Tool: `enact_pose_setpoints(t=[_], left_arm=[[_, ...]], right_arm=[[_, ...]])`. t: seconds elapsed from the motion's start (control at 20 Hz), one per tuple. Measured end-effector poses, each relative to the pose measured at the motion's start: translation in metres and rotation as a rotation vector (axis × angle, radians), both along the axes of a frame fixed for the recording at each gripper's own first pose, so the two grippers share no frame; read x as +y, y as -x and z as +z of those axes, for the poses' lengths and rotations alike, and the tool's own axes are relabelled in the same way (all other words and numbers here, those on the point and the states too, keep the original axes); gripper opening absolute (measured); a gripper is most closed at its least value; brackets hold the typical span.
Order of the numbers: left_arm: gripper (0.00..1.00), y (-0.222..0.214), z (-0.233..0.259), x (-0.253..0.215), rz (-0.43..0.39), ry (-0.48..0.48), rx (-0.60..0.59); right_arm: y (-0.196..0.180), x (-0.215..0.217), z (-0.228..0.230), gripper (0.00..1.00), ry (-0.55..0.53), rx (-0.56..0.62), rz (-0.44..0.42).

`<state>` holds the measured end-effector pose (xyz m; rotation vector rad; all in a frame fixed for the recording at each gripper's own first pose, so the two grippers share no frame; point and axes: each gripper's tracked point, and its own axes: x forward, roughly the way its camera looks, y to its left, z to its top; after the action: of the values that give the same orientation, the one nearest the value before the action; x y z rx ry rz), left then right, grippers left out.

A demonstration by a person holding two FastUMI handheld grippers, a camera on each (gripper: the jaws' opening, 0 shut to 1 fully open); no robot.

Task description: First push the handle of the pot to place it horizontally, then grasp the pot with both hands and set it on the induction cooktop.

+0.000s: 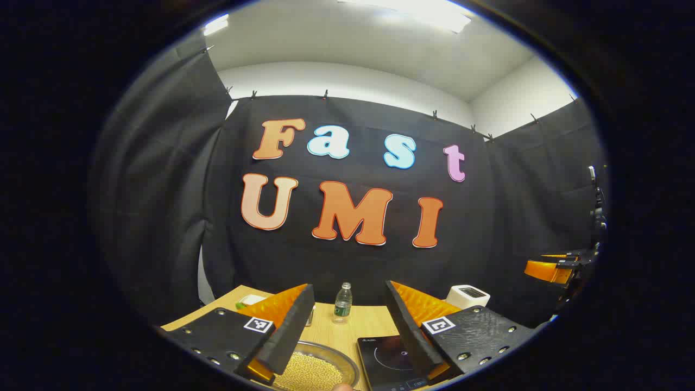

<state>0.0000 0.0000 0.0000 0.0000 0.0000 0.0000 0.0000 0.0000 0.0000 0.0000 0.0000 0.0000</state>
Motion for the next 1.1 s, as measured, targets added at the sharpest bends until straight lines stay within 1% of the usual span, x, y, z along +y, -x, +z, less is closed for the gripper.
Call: enact_pose_setpoints(t=[0.1, 0.3, 0.35, 0.4, 0.45, 0.5, 0.55, 0.6, 0.7, 0.75, 0.8, 0.85, 0.9, 0.95, 1.0, 1.05, 1.1], left_arm=[[0.85, 0.001, -0.001, 0.006, 0.011, 0.005, 0.004], [0.84, 0.003, -0.002, 0.013, 0.032, -0.015, 0.004], [0.85, 0.002, -0.003, 0.014, 0.034, -0.017, 0.011], [0.85, 0.002, -0.005, 0.015, 0.040, -0.022, 0.017], [0.85, 0.000, -0.003, 0.019, 0.052, -0.028, 0.019], [0.85, 0.000, -0.002, 0.021, 0.057, -0.033, 0.017], [0.84, 0.000, -0.003, 0.020, 0.054, -0.036, 0.017], [0.84, 0.000, -0.005, 0.019, 0.045, -0.037, 0.022], [0.85, 0.001, -0.010, 0.018, 0.026, -0.028, 0.034], [0.85, 0.001, -0.013, 0.021, 0.031, -0.021, 0.044], [0.85, 0.001, -0.014, 0.024, 0.043, -0.017, 0.048], [0.84, 0.002, -0.013, 0.025, 0.045, -0.020, 0.042], [0.84, 0.004, -0.013, 0.024, 0.041, -0.028, 0.032], [0.85, 0.006, -0.015, 0.025, 0.045, -0.032, 0.028], [0.84, 0.008, -0.020, 0.027, 0.052, -0.037, 0.035], [0.85, 0.011, -0.023, 0.031, 0.063, -0.045, 0.036], [0.85, 0.013, -0.022, 0.035, 0.074, -0.053, 0.031]], right_arm=[[0.001, 0.000, -0.001, 0.96, 0.007, -0.003, 0.000], [0.001, 0.003, -0.003, 0.96, 0.027, -0.003, 0.010], [0.000, 0.005, -0.004, 0.96, 0.023, -0.004, 0.020], [-0.002, 0.008, -0.004, 1.00, 0.013, 0.000, 0.030], [-0.002, 0.010, -0.006, 1.00, 0.003, 0.007, 0.042], [-0.004, 0.012, -0.007, 0.96, -0.005, 0.010, 0.053], [-0.005, 0.013, -0.006, 1.00, -0.010, 0.011, 0.054], [-0.005, 0.012, -0.006, 0.96, -0.010, 0.008, 0.050], [-0.005, 0.009, -0.006, 0.96, -0.015, 0.006, 0.035], [-0.003, 0.011, -0.006, 0.96, -0.020, 0.011, 0.039], [-0.001, 0.013, -0.006, 1.00, -0.035, 0.010, 0.052], [0.000, 0.015, -0.002, 0.96, -0.049, 0.003, 0.059], [0.001, 0.013, 0.001, 1.00, -0.054, -0.004, 0.059], [0.002, 0.011, 0.002, 0.96, -0.053, -0.010, 0.056], [0.002, 0.009, 0.004, 0.96, -0.051, -0.012, 0.051], [0.004, 0.008, 0.003, 0.96, -0.047, -0.008, 0.049], [0.005, 0.011, 0.001, 0.92, -0.044, -0.002, 0.056]])
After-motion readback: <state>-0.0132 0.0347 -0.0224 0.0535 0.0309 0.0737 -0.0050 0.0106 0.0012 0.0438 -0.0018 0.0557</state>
